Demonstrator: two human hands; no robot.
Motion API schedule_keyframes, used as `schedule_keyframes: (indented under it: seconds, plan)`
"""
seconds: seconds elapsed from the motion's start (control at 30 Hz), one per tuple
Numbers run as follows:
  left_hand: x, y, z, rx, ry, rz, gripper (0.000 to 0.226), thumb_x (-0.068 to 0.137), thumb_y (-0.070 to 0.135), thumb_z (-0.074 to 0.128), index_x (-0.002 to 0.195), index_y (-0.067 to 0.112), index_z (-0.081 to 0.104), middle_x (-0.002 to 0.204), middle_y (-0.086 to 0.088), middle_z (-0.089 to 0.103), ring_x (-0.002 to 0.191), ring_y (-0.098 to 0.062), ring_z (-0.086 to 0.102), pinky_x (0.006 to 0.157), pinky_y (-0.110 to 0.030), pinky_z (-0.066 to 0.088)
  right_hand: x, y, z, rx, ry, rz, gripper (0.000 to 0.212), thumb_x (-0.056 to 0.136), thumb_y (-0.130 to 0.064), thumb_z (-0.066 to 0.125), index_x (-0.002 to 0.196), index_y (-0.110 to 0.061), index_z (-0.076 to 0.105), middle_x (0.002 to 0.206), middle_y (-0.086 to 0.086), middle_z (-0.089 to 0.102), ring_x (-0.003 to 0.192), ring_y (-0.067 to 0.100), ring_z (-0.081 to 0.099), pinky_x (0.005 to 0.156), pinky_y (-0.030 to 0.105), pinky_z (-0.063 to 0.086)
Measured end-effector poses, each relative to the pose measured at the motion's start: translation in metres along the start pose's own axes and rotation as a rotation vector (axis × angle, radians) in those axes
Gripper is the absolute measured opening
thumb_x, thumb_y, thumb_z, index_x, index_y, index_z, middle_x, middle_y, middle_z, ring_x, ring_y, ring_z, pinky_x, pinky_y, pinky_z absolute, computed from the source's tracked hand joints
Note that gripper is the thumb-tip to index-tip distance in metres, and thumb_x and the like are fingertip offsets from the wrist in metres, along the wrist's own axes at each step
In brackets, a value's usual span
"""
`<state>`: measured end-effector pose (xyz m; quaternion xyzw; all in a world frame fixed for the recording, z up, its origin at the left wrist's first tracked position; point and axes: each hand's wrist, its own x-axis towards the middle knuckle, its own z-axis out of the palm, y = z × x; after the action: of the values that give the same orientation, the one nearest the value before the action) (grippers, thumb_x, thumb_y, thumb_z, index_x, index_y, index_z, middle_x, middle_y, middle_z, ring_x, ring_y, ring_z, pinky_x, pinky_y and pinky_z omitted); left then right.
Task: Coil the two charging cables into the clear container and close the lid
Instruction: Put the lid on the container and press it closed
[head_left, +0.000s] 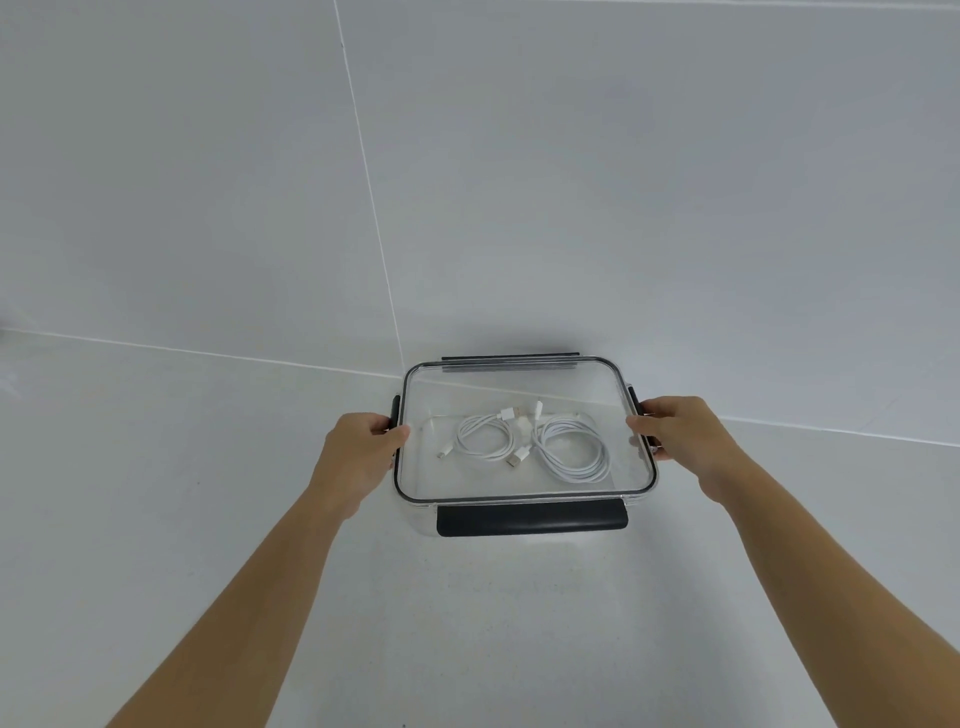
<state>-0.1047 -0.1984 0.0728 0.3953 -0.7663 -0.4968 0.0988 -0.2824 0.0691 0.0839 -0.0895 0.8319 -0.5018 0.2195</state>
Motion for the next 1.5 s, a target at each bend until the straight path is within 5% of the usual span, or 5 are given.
schedule_keyframes:
  seconds: [0.3,0.77,0.97,1.27,1.5]
  plan:
    - [0.002,0.0,0.005,0.139,0.011,0.057,0.028,0.084,0.031,0.062,0.082,0.003,0.064,0.07,-0.012,0.054,0.063,-0.022,0.045,0.063,-0.032,0.037,0.004,0.002,0.0,-0.186,0.002,0.014,0.043,0.081,-0.028,0.069,0.073,0.012,0.054,0.064,0.009,0.043,0.062,0.022,0.041,0.067,0.032,0.041]
    - [0.006,-0.002,0.017,0.032,0.04,-0.012,0.023,0.088,0.021,0.056,0.075,0.002,0.059,0.069,-0.014,0.052,0.065,-0.022,0.044,0.057,-0.028,0.032,0.006,-0.004,0.0,-0.035,-0.037,0.081,0.031,0.086,-0.004,0.063,0.094,0.024,0.056,0.078,0.02,0.055,0.071,0.028,0.053,0.064,0.031,0.05]
    - [0.001,0.0,0.016,-0.04,0.042,-0.007,0.033,0.088,0.021,0.057,0.084,-0.011,0.061,0.07,-0.015,0.055,0.066,-0.023,0.048,0.061,-0.028,0.035,0.003,-0.001,0.0,0.014,-0.033,0.061,0.023,0.086,-0.007,0.062,0.089,0.016,0.063,0.08,0.019,0.058,0.072,0.025,0.054,0.065,0.028,0.05]
    - [-0.001,-0.003,0.017,0.041,0.005,-0.003,0.028,0.092,0.03,0.047,0.093,0.004,0.057,0.086,-0.009,0.059,0.076,-0.022,0.051,0.065,-0.031,0.038,-0.003,0.002,0.005,0.08,0.018,0.036,0.024,0.09,-0.016,0.058,0.078,0.003,0.065,0.081,0.017,0.061,0.075,0.026,0.057,0.085,0.043,0.051]
    - [-0.001,0.0,0.027,-0.115,-0.011,-0.061,0.026,0.089,0.035,0.053,0.09,0.009,0.051,0.078,-0.001,0.05,0.071,-0.018,0.047,0.064,-0.03,0.038,-0.005,-0.004,0.012,0.089,-0.01,0.126,0.028,0.096,-0.028,0.048,0.08,-0.007,0.057,0.085,0.01,0.057,0.075,0.024,0.056,0.076,0.039,0.051]
